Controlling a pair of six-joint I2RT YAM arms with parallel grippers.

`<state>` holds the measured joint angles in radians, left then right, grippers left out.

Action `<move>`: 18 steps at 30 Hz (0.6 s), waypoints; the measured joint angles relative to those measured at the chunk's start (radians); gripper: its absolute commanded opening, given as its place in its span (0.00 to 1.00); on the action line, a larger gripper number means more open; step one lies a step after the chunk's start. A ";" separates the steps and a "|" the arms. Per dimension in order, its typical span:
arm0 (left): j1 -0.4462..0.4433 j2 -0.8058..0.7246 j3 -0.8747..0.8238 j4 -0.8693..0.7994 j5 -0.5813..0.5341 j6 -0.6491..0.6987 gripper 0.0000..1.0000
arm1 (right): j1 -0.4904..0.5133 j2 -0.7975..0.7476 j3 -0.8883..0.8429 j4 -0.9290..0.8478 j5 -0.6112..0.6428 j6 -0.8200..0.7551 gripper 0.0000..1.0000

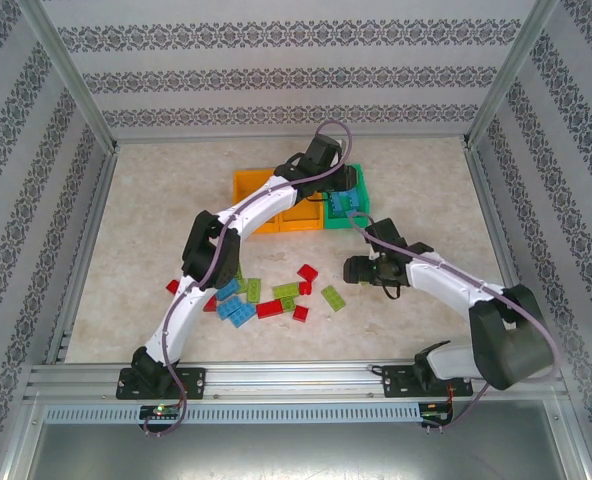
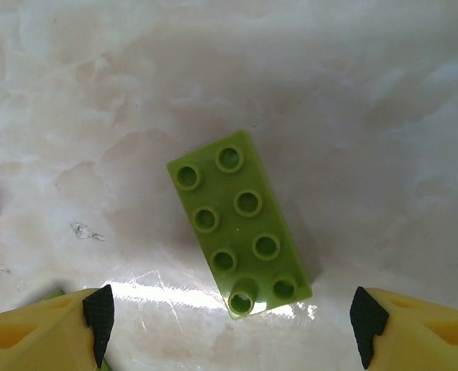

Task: Sort the legos into containers by color

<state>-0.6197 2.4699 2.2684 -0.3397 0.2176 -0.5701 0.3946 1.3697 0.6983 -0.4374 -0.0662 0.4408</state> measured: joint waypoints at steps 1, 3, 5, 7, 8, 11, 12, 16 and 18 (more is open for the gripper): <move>0.000 0.010 0.014 0.000 0.002 -0.007 0.51 | 0.003 0.017 0.011 -0.006 0.006 -0.004 0.81; 0.000 0.023 0.030 0.000 0.009 -0.017 0.60 | 0.008 0.048 0.030 -0.016 0.015 -0.011 0.81; 0.000 0.024 0.032 -0.002 0.012 -0.026 0.63 | 0.016 0.081 0.055 -0.033 0.032 -0.019 0.81; 0.000 0.024 0.032 -0.003 0.015 -0.032 0.66 | 0.032 0.107 0.080 -0.052 0.054 -0.026 0.81; 0.000 0.024 0.032 -0.003 0.016 -0.037 0.70 | 0.043 0.122 0.096 -0.064 0.067 -0.030 0.81; 0.000 0.024 0.032 -0.008 0.023 -0.044 0.78 | 0.066 0.161 0.143 -0.088 0.097 -0.040 0.81; 0.000 0.024 0.032 -0.011 0.023 -0.045 0.82 | 0.068 0.171 0.153 -0.092 0.103 -0.045 0.80; 0.002 -0.004 0.005 -0.028 0.024 -0.061 0.90 | 0.073 0.225 0.186 -0.114 0.116 -0.055 0.71; 0.007 -0.060 -0.064 -0.027 0.039 -0.079 0.94 | 0.073 0.254 0.196 -0.127 0.122 -0.055 0.64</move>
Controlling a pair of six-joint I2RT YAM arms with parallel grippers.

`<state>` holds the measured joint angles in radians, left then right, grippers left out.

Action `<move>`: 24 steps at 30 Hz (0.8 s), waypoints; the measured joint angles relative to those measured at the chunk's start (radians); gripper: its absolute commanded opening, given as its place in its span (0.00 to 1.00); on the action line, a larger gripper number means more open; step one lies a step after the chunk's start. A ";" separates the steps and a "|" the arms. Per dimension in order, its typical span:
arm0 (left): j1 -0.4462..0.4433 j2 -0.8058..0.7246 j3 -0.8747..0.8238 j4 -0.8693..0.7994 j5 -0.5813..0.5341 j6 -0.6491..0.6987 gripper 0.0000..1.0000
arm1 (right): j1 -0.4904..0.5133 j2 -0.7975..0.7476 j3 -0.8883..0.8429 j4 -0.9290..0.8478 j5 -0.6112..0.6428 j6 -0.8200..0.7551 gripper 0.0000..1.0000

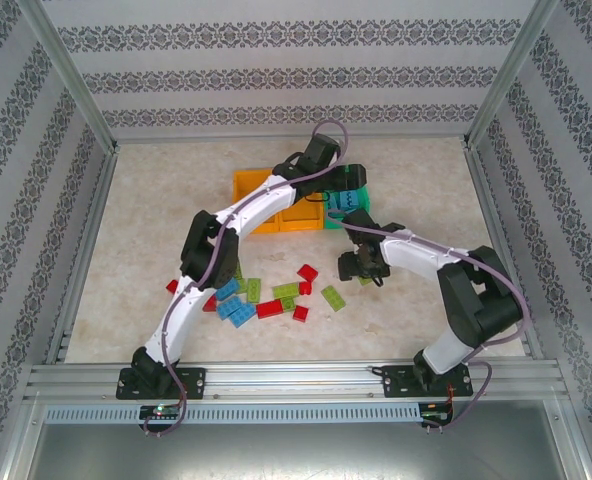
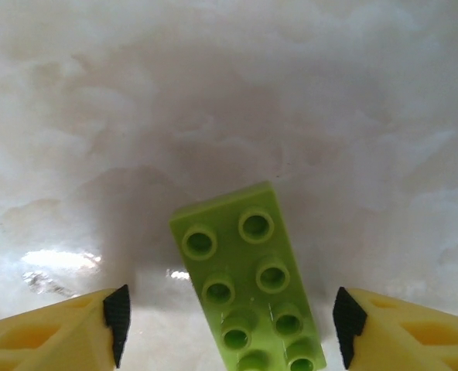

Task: Sort the legos into containers by color

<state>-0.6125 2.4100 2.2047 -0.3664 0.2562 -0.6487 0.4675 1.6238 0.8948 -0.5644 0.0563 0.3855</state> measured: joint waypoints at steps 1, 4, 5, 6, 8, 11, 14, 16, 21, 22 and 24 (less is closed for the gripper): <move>0.005 -0.030 -0.036 0.006 0.008 -0.009 0.94 | 0.000 0.011 0.005 -0.006 0.003 -0.001 0.61; 0.024 -0.135 -0.151 0.034 0.031 -0.033 0.99 | 0.002 0.039 0.028 -0.025 0.003 0.000 0.51; 0.032 -0.167 -0.184 0.048 0.038 -0.042 1.00 | 0.007 0.044 0.035 -0.030 0.005 0.002 0.47; 0.040 -0.200 -0.214 0.062 0.046 -0.048 1.00 | 0.007 0.051 0.042 -0.036 0.005 0.002 0.45; 0.054 -0.249 -0.258 0.085 0.060 -0.056 1.00 | 0.012 0.063 0.057 -0.047 0.004 0.001 0.40; 0.068 -0.314 -0.323 0.121 0.071 -0.060 1.00 | 0.015 0.070 0.071 -0.063 0.007 -0.002 0.32; 0.077 -0.365 -0.394 0.140 0.078 -0.060 1.00 | 0.015 0.072 0.077 -0.072 0.006 -0.009 0.30; 0.081 -0.393 -0.448 0.156 0.080 -0.060 1.00 | 0.016 0.072 0.077 -0.072 0.006 -0.010 0.29; 0.108 -0.459 -0.587 0.172 0.076 -0.058 1.00 | 0.024 0.072 0.087 -0.077 0.006 -0.010 0.29; 0.115 -0.467 -0.602 0.171 0.075 -0.055 1.00 | 0.026 0.072 0.093 -0.076 0.003 -0.008 0.29; 0.130 -0.489 -0.635 0.171 0.068 -0.050 1.00 | 0.033 0.069 0.120 -0.074 -0.011 -0.007 0.29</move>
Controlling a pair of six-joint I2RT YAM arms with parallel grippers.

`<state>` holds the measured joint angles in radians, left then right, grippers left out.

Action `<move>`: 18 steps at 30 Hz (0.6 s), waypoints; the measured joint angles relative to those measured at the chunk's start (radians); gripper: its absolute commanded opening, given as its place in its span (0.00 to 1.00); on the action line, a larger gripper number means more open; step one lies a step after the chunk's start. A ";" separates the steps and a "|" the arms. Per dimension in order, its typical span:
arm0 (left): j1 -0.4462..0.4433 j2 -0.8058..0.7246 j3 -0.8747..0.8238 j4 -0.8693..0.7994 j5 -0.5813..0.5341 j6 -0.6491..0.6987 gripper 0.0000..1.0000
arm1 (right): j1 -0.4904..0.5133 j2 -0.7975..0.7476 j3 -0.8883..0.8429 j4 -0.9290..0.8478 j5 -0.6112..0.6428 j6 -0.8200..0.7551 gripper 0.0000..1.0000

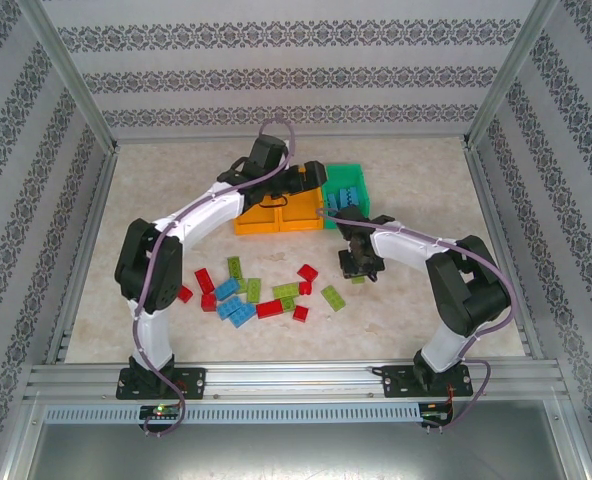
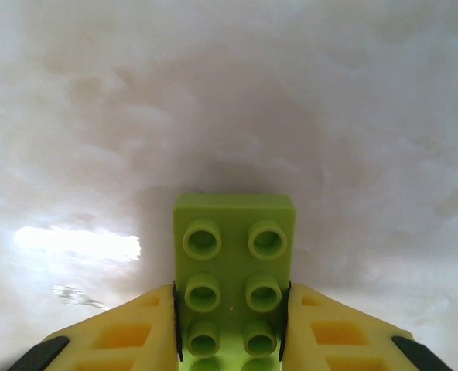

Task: Sort the legos into containers by color

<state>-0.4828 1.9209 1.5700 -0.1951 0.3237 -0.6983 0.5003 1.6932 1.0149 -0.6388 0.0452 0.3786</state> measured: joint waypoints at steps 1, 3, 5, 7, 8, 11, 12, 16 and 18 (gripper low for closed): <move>0.006 -0.014 -0.019 0.000 -0.003 0.002 1.00 | 0.000 -0.003 0.014 0.002 -0.008 0.002 0.28; 0.018 -0.050 -0.060 0.003 -0.008 0.002 0.99 | 0.000 -0.014 0.050 0.023 -0.036 0.011 0.28; 0.027 -0.090 -0.106 0.003 -0.012 0.002 1.00 | 0.000 -0.022 0.082 0.057 -0.071 0.021 0.28; 0.034 -0.134 -0.153 0.003 -0.020 0.002 1.00 | -0.001 -0.022 0.114 0.094 -0.115 0.038 0.28; 0.035 -0.153 -0.172 0.002 -0.025 0.002 1.00 | -0.001 -0.021 0.130 0.111 -0.137 0.044 0.28; 0.040 -0.203 -0.228 0.002 -0.043 0.010 1.00 | -0.001 0.006 0.204 0.144 -0.206 0.066 0.28; 0.044 -0.219 -0.248 0.002 -0.047 0.013 1.00 | -0.001 0.024 0.236 0.161 -0.229 0.072 0.28; 0.061 -0.274 -0.325 -0.004 -0.071 0.022 1.00 | -0.001 0.116 0.363 0.198 -0.286 0.099 0.28; 0.070 -0.298 -0.358 -0.018 -0.095 0.037 1.00 | -0.008 0.166 0.423 0.206 -0.302 0.114 0.28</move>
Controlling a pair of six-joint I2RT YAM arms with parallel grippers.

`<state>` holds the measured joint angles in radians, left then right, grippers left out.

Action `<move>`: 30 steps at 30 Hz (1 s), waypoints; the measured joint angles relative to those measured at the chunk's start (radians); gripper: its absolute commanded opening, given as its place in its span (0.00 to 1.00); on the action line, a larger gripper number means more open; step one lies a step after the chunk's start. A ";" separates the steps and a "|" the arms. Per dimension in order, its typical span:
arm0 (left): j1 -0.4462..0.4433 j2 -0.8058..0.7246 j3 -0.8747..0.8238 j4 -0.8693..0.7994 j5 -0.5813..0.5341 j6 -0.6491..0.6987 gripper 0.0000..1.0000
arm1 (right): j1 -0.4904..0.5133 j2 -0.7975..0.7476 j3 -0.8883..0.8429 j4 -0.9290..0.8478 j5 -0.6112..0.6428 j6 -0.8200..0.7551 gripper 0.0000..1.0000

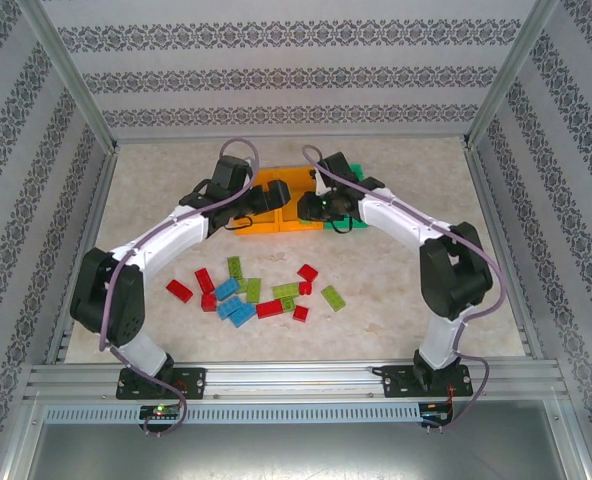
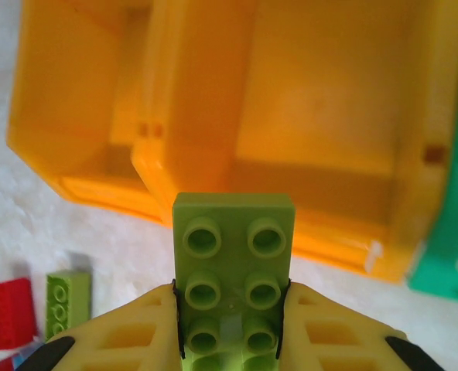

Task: Sort the legos into containers by color

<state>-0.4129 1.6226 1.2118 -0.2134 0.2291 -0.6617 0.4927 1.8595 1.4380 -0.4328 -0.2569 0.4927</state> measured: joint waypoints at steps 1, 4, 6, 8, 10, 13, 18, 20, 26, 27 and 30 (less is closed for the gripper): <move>0.003 -0.014 -0.017 -0.013 -0.013 0.008 1.00 | -0.001 0.024 0.027 0.004 -0.005 0.006 0.29; 0.004 -0.049 -0.051 -0.058 -0.056 0.037 1.00 | -0.012 0.086 0.087 0.003 0.002 0.021 0.31; 0.004 -0.070 -0.068 -0.089 -0.079 0.057 1.00 | -0.017 0.120 0.119 0.000 0.021 0.031 0.34; 0.004 -0.088 -0.083 -0.121 -0.101 0.071 1.00 | -0.020 0.152 0.150 -0.006 0.037 0.035 0.35; 0.004 -0.100 -0.097 -0.158 -0.116 0.082 1.00 | -0.022 0.183 0.181 -0.010 0.050 0.037 0.39; 0.004 -0.101 -0.108 -0.211 -0.134 0.087 1.00 | -0.021 0.213 0.216 -0.019 0.062 0.045 0.43; 0.004 -0.091 -0.110 -0.288 -0.153 0.087 0.99 | -0.021 0.236 0.236 -0.026 0.077 0.058 0.48; 0.004 -0.076 -0.110 -0.312 -0.160 0.086 0.99 | -0.021 0.240 0.237 -0.027 0.079 0.060 0.51; 0.004 -0.018 -0.110 -0.368 -0.167 0.085 0.95 | -0.019 0.240 0.237 -0.026 0.080 0.068 0.60; 0.004 -0.008 -0.110 -0.375 -0.167 0.085 0.94 | -0.019 0.240 0.237 -0.025 0.079 0.073 0.62; 0.004 0.013 -0.110 -0.399 -0.168 0.085 0.93 | -0.019 0.236 0.235 -0.014 0.071 0.082 0.69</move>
<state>-0.4091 1.6352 1.1019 -0.6125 0.0608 -0.5770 0.4740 2.0956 1.6726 -0.4473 -0.1856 0.5751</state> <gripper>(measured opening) 0.935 0.661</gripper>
